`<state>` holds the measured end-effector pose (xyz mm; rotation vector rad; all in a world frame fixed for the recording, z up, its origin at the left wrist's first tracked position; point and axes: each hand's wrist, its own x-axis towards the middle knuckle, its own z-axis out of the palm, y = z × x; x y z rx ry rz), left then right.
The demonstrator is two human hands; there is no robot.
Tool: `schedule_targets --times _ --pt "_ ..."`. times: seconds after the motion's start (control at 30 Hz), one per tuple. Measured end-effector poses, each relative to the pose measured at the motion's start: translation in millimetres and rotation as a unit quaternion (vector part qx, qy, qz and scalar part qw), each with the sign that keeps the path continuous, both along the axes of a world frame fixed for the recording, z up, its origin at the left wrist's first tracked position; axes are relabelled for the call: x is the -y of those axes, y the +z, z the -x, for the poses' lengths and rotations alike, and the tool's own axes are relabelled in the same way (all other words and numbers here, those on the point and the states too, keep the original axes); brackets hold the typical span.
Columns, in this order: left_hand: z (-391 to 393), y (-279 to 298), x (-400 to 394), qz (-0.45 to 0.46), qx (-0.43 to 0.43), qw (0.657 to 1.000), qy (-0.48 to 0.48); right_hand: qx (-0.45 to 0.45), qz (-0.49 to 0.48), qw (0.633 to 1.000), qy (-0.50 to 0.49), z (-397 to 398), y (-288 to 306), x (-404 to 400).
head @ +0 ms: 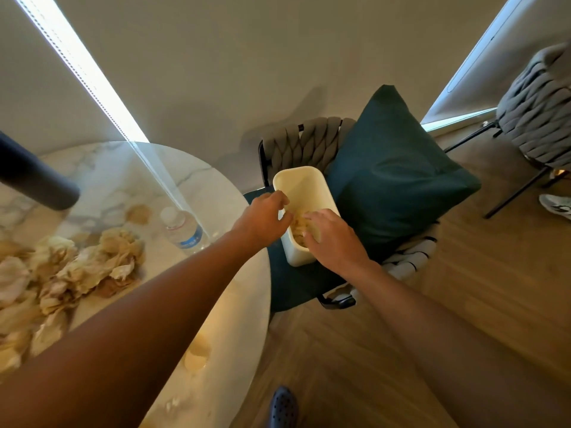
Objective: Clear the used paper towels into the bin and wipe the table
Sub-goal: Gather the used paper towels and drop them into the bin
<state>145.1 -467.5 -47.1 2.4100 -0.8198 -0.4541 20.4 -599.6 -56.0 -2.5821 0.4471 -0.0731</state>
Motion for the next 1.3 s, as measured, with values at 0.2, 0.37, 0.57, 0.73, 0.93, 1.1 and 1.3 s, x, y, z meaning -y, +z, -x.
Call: schedule_targets --times 0.2,0.37,0.57,0.73,0.93,1.1,1.3 --pt "25 8 -54 -0.008 -0.001 1.000 -0.010 0.011 0.004 1.000 0.016 11 13 -39" --pt "44 12 -111 -0.020 0.002 1.000 -0.019 0.028 0.008 0.999 0.032 20 21 -88" --pt "48 26 -195 -0.015 0.024 0.999 -0.017 0.040 0.003 0.997 0.065 21 28 -156" --pt "46 32 -277 -0.013 0.051 0.999 0.016 0.031 0.002 0.996 0.084 16 31 -215" --pt "43 36 -366 -0.006 0.059 0.997 0.049 0.061 0.004 0.991 0.122 8 38 -275" --pt "36 34 -417 -0.016 0.069 0.995 0.074 0.079 0.019 0.986 0.143 -5 42 -307" --pt "26 28 -438 -0.023 0.076 0.993 0.091 0.083 0.017 0.984 0.158 -27 41 -323"
